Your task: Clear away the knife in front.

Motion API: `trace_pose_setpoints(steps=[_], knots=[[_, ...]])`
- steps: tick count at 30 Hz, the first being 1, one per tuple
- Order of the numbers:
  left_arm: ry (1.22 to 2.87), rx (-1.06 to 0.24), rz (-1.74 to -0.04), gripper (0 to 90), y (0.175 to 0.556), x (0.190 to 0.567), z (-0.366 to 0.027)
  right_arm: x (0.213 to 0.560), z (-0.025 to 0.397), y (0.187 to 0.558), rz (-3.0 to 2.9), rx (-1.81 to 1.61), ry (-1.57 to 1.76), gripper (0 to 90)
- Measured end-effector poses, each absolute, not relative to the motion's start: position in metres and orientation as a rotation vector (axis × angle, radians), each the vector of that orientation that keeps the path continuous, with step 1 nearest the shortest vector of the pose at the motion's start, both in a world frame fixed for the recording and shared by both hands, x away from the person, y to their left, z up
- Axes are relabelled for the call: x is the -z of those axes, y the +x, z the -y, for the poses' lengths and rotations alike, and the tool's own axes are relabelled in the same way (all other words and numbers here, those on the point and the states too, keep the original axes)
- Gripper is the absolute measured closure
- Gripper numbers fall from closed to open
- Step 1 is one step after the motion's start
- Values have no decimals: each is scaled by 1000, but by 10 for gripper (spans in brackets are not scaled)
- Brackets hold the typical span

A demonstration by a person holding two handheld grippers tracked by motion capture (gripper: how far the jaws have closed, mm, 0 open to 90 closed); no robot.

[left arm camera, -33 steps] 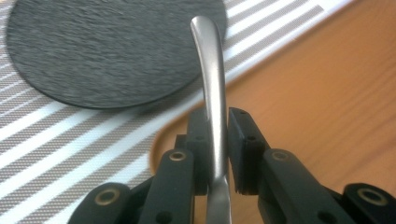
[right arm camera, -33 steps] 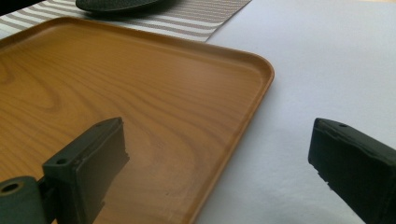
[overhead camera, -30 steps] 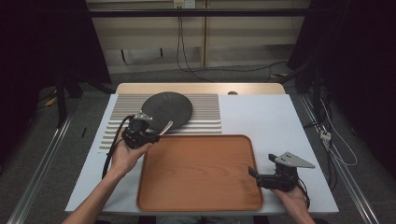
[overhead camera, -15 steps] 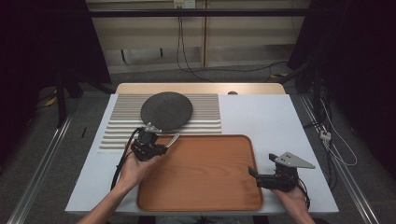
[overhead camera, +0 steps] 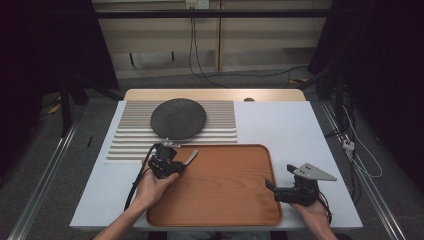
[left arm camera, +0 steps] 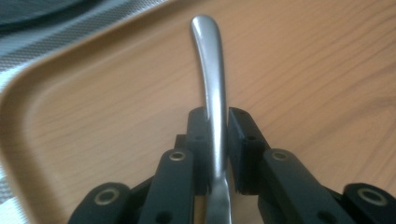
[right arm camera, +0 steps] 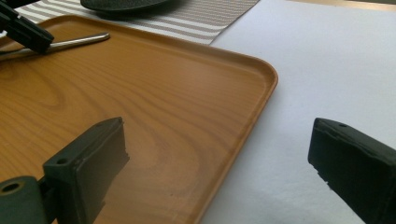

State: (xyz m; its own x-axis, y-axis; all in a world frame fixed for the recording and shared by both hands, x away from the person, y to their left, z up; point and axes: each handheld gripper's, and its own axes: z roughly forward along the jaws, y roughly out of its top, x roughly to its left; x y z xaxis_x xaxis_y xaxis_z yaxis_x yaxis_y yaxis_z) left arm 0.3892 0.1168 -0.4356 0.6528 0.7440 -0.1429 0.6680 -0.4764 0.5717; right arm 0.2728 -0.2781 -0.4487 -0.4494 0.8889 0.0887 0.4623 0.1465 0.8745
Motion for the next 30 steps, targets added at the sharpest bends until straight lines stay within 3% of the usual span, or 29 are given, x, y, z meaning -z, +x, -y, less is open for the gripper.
trace_pose_setpoints(steps=[14, 24, 30], knots=[[2232, -193, -1138, 793, 377, 437, -113, 448, 279, 273, -1983, -1253, 1276, 42], [2321, -210, -1103, 792, 364, 432, -113, 449, 281, 273, -1976, -1253, 1287, 42], [2293, -147, -1081, 645, 367, 433, -117, 449, 281, 273, -1976, -1254, 1288, 43]])
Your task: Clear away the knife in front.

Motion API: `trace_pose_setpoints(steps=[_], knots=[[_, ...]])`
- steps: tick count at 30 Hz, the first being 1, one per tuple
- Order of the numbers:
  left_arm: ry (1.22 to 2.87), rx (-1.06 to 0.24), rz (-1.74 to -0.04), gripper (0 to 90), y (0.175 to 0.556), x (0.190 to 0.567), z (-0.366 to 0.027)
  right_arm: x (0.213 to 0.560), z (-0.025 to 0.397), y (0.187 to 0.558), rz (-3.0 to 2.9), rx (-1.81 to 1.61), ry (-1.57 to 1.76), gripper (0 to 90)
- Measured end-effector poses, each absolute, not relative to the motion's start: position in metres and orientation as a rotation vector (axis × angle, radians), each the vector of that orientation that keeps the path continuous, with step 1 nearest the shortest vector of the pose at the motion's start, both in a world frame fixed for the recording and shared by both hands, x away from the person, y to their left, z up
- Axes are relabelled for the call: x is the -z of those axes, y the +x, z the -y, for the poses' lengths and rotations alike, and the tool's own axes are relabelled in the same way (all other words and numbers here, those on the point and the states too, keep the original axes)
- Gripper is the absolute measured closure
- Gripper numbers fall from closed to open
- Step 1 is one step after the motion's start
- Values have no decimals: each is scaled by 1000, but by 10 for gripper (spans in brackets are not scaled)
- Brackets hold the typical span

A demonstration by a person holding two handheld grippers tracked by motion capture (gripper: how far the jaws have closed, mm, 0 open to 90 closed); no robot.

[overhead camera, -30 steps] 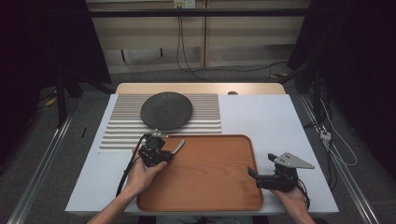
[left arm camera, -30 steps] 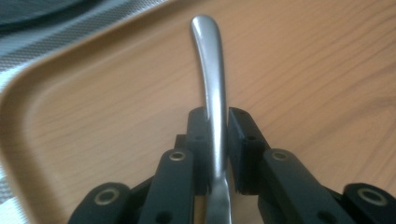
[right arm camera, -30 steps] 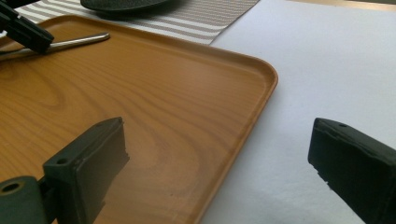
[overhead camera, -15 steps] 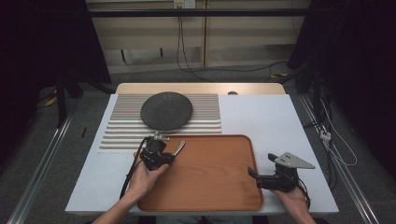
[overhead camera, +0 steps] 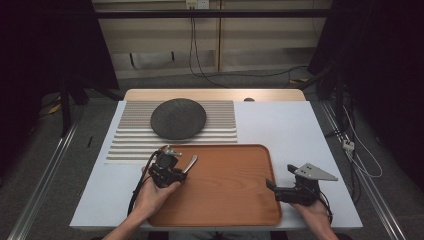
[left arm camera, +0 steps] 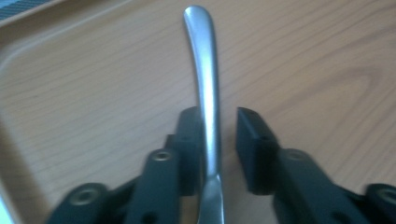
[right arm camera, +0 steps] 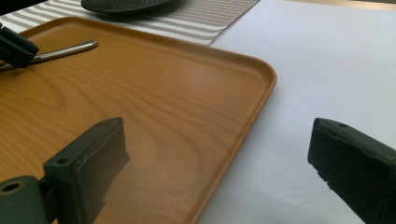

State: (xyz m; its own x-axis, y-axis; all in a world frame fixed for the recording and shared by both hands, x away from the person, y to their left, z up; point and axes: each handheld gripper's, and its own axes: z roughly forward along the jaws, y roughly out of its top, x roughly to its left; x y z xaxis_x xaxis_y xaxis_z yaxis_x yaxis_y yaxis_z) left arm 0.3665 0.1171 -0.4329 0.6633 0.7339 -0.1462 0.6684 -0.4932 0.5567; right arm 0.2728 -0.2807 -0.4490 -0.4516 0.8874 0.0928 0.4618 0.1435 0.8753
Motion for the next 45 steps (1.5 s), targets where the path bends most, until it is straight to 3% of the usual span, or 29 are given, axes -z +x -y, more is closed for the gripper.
trace_pose_setpoints(steps=[2, 6, 9, 11, 15, 17, 19, 26, 29, 32, 45], knots=[[2267, -185, -1047, 512, 367, 434, -119, 449, 281, 273, -1977, -1254, 1287, 43], [2225, -288, -985, 340, 367, 433, -121, 449, 281, 274, -1975, -1254, 1290, 43], [2207, -288, -977, 208, 366, 433, -118, 449, 281, 274, -1975, -1250, 1289, 43], [2215, -263, -962, 151, 367, 434, -117, 448, 280, 273, -1970, -1249, 1289, 42], [2196, -226, -888, 121, 362, 427, -114, 448, 281, 273, -1966, -1242, 1291, 43], [2198, -223, -843, 145, 360, 424, -112, 448, 281, 272, -1964, -1242, 1295, 43], [2207, -221, -809, 230, 358, 424, -110, 448, 281, 272, -1963, -1243, 1299, 43], [2278, -199, -740, 710, 358, 433, -99, 448, 281, 272, -1964, -1247, 1294, 42], [2285, -166, -752, 843, 359, 435, -99, 448, 281, 272, -1962, -1249, 1296, 43], [2317, -192, -786, 899, 360, 437, -97, 448, 281, 272, -1964, -1248, 1295, 43], [2375, -273, -808, 900, 365, 438, -102, 448, 280, 272, -1968, -1246, 1292, 43]])
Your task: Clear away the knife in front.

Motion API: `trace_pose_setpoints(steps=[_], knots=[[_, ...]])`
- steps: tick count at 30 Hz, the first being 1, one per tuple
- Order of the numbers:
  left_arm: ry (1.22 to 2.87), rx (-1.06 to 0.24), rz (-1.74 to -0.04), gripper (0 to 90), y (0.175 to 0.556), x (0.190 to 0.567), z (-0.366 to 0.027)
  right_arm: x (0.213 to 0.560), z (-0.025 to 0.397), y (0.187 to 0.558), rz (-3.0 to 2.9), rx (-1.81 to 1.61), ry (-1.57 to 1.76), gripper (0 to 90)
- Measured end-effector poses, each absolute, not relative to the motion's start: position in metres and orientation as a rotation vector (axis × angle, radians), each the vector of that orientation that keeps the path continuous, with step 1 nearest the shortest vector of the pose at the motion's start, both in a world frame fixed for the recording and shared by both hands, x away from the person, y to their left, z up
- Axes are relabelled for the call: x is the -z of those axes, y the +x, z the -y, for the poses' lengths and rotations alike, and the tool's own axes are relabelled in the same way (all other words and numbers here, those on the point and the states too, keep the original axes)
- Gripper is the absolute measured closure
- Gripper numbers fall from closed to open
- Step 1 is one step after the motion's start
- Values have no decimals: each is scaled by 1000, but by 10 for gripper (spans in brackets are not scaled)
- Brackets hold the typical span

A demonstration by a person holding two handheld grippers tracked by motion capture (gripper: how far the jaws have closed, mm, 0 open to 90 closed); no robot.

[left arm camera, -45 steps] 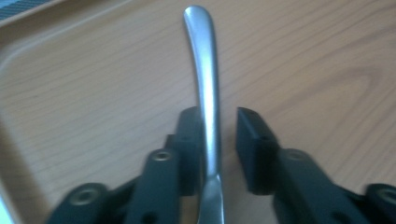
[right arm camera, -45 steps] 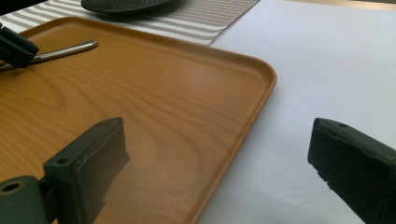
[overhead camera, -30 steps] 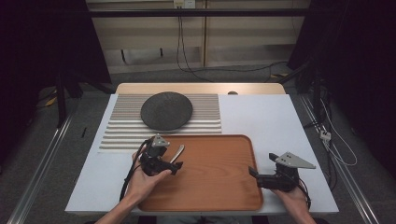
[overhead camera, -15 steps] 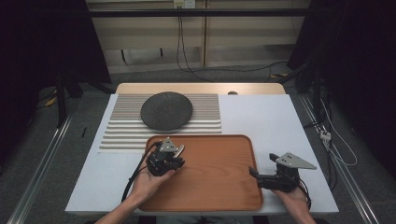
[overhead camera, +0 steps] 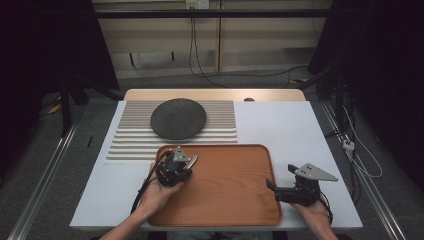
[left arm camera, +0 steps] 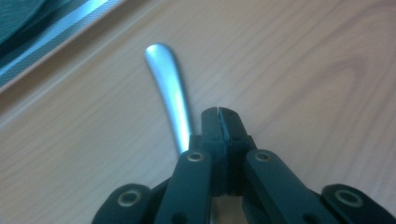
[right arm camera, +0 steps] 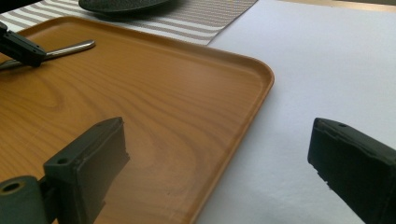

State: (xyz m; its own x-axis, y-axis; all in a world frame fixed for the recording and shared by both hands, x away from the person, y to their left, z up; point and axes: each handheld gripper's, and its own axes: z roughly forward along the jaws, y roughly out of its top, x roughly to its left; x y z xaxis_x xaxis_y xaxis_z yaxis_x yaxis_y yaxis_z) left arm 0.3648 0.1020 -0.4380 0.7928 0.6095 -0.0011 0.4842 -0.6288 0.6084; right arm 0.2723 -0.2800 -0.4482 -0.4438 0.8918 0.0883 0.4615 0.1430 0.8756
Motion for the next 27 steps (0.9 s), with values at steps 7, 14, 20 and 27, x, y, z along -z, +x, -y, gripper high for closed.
trace_pose_setpoints(steps=[7, 14, 20, 27], knots=[[2359, -256, -821, 900, 368, 439, -108, 448, 280, 272, -1969, -1245, 1292, 43], [2347, -234, -859, 900, 371, 439, -113, 448, 280, 272, -1972, -1242, 1289, 43], [2348, -270, -810, 900, 371, 441, -116, 448, 279, 272, -1979, -1243, 1287, 43], [2388, -308, -794, 900, 372, 439, -116, 448, 278, 272, -1978, -1243, 1289, 43]])
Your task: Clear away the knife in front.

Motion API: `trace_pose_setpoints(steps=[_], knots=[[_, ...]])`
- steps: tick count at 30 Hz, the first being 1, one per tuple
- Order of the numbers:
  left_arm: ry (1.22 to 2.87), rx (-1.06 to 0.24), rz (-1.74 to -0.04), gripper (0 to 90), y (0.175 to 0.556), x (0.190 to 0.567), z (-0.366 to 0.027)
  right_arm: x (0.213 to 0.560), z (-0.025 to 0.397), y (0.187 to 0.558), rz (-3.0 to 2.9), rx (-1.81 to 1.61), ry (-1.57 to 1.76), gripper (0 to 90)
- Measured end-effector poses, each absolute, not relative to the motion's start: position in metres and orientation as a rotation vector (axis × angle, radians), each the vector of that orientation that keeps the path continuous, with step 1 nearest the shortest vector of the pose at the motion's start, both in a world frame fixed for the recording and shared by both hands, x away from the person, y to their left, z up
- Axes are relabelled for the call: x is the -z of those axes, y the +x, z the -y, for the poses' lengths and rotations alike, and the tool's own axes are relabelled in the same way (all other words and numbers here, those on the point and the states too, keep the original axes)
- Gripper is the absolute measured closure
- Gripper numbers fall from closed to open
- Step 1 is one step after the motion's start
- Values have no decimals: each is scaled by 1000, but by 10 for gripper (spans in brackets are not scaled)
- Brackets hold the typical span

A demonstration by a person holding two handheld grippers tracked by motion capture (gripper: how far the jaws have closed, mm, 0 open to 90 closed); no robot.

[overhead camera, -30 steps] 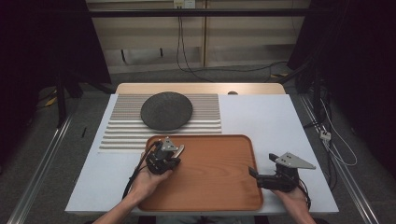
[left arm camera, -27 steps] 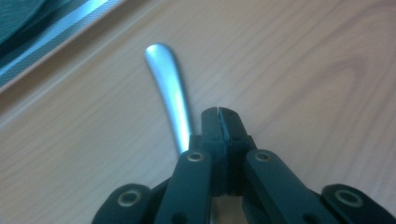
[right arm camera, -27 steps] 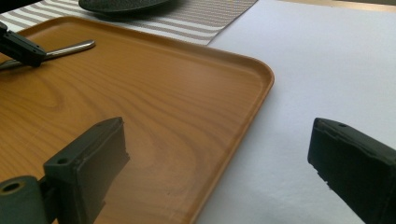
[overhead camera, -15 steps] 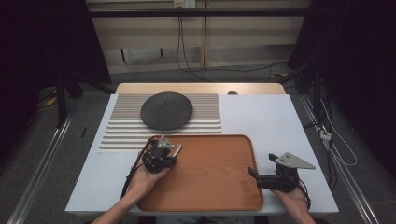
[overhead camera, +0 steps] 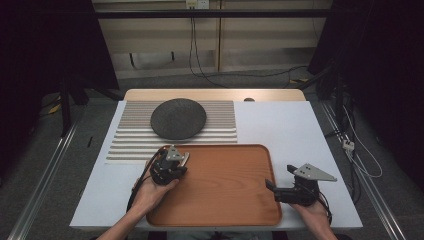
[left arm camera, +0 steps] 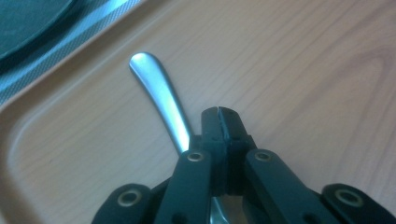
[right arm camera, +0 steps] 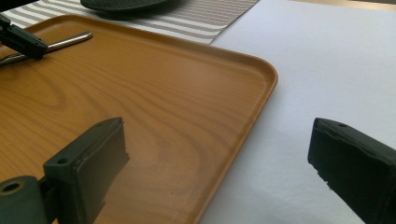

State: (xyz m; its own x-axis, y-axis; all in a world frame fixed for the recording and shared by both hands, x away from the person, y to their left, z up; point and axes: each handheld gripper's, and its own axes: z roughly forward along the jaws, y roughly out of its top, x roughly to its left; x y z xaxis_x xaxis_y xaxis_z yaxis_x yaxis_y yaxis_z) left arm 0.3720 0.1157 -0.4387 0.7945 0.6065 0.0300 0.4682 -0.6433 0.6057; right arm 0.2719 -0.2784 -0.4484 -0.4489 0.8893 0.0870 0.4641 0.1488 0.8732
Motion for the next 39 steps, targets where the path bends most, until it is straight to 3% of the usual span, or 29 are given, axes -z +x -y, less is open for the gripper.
trace_pose_setpoints(steps=[39], knots=[[2368, -292, -936, 900, 380, 435, -147, 449, 278, 272, -1978, -1245, 1293, 43]])
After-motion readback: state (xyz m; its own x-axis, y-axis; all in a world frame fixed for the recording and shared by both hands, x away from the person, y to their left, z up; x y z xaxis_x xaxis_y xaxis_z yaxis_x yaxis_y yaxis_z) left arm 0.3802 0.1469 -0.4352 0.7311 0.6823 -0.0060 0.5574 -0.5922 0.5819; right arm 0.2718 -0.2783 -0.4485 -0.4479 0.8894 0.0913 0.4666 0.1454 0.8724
